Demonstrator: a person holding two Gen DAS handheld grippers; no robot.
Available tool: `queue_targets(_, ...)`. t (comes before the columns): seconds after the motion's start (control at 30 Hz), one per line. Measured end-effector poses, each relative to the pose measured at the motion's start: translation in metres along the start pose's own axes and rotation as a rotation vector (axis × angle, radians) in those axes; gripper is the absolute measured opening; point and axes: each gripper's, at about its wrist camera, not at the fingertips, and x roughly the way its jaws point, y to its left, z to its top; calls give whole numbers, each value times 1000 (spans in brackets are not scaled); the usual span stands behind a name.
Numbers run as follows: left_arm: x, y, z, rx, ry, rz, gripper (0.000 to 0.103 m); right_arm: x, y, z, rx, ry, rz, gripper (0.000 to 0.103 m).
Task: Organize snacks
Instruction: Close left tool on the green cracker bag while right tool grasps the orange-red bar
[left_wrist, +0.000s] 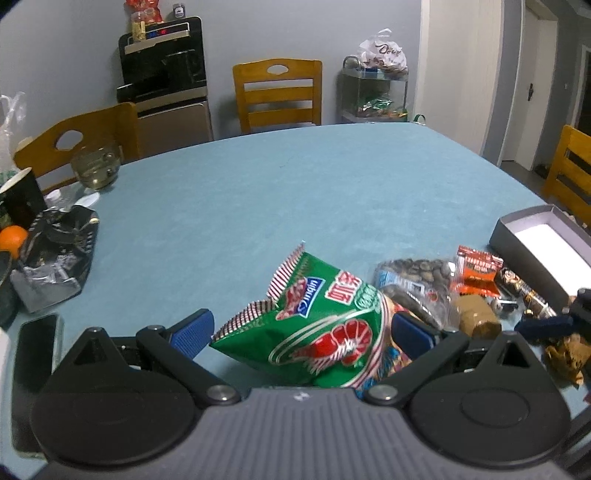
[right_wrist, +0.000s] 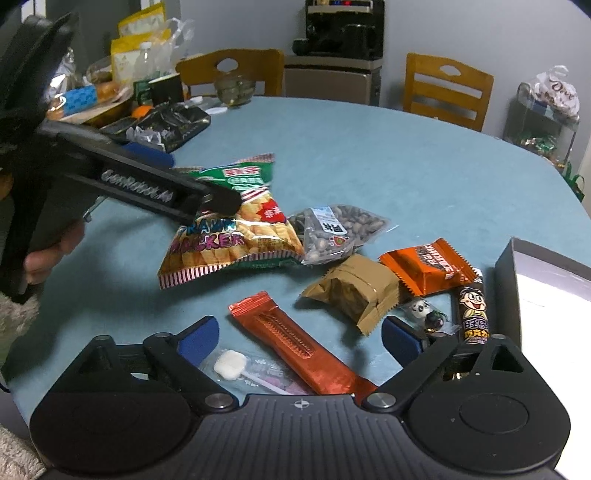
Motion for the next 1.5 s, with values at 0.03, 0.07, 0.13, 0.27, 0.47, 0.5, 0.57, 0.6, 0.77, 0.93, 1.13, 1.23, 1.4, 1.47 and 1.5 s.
queue_targets(0.03, 3, 1, 1, 1, 1, 2, 103, 1, 1, 0, -5, 2, 3, 91)
queue_targets(0.07, 5, 2, 2, 3, 0, 1, 103, 1, 1, 0, -9, 4, 4, 89)
queue_targets(0.13, 11, 6, 3, 1, 5, -19, 103, 3, 1, 0, -17, 8, 1, 84)
queue_targets(0.27, 13, 8, 2, 12, -1, -43, 103, 7, -2, 0, -13, 17, -12, 74)
queue_targets(0.47, 13, 5, -4, 35, -31, -35, 103, 11, -8, -2, -7, 29, 2, 52)
queue_targets(0.5, 11, 4, -5, 36, -40, -32, 103, 12, -7, -3, -11, 36, 10, 52)
queue_targets(0.57, 9, 4, -7, 33, -48, -32, 103, 12, -5, -6, -29, 30, 5, 52)
queue_targets(0.6, 6, 4, -7, 38, -55, -34, 103, 11, -4, -7, -41, 27, 0, 52)
queue_targets(0.77, -5, 6, -3, 52, -100, -60, 103, 11, -2, -10, -61, 19, 0, 50)
queue_targets(0.93, 2, -4, 1, 128, -84, -65, 103, 9, -1, -12, -79, 7, 8, 46)
queue_targets(1.13, 20, -13, -10, 174, -43, -88, 103, 6, 2, -14, -91, -1, 20, 35)
queue_targets(1.23, 22, -6, -13, 143, -47, -116, 103, 4, 2, -16, -90, -2, 26, 33)
queue_targets(1.4, 25, 3, -17, 112, -48, -150, 103, 4, 1, -17, -90, -6, 23, 33)
queue_targets(1.47, 24, 0, -17, 128, -40, -159, 103, 3, 2, -17, -92, -8, 25, 30)
queue_targets(1.5, 23, -1, -19, 145, -37, -166, 103, 3, 2, -17, -94, -7, 27, 29)
